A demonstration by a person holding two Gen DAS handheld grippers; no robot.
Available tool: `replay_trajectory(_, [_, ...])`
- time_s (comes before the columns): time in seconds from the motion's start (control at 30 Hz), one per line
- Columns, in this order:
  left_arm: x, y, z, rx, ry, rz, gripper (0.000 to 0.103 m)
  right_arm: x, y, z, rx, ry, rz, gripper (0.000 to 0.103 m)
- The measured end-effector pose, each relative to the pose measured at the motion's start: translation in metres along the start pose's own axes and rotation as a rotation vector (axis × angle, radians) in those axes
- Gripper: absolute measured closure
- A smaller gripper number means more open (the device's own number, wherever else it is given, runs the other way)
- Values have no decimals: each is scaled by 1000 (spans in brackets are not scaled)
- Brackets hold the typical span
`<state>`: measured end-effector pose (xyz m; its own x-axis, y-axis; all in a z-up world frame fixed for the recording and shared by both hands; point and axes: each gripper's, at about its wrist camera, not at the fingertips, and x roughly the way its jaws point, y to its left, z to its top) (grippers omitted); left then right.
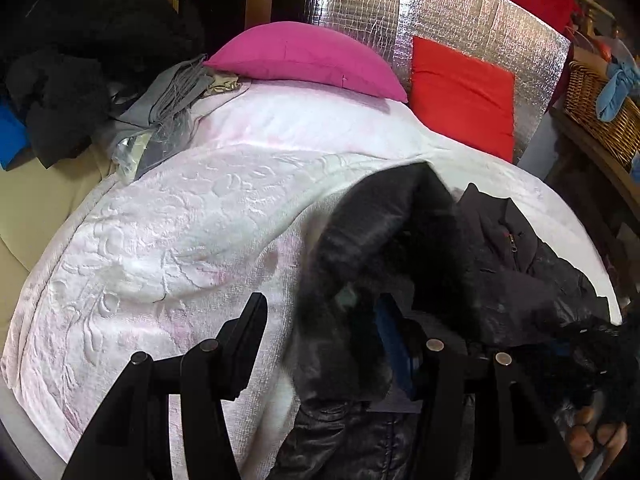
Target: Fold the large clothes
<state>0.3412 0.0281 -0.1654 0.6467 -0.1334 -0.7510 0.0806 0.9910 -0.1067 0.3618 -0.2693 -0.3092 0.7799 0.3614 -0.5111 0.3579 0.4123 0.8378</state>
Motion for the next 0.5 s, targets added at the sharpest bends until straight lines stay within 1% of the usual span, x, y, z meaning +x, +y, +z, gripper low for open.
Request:
replay_trajectory(0.07, [-1, 2, 1, -5, -3, 4, 45, -22, 16, 4, -94, -75, -22, 89])
replay_trajectory(0.17, [-1, 4, 2, -23, -3, -10, 46, -58, 31, 15, -187, -165, -41, 90])
replay_trajectory(0.23, [-1, 1, 1, -13, 1, -15, 45, -83, 35, 23, -243, -217, -67, 90])
replay_trajectory(0.3, [1, -7, -2, 14, 10, -20, 45, -110, 28, 34, -272, -265, -101, 90])
replay_trajectory(0.37, [5, -19, -5, 51, 29, -54, 43, -133, 14, 49, -268, -299, -135, 90])
replay_trajectory(0.43, [9, -40, -12, 119, 54, -90, 42, -147, -5, 62, -248, -313, -172, 90])
replay_trajectory(0.47, [11, -47, -14, 147, 61, -91, 42, -150, -15, 68, -234, -313, -192, 90])
replay_trajectory(0.5, [14, -60, -18, 201, 71, -81, 42, -152, -22, 72, -226, -308, -207, 90])
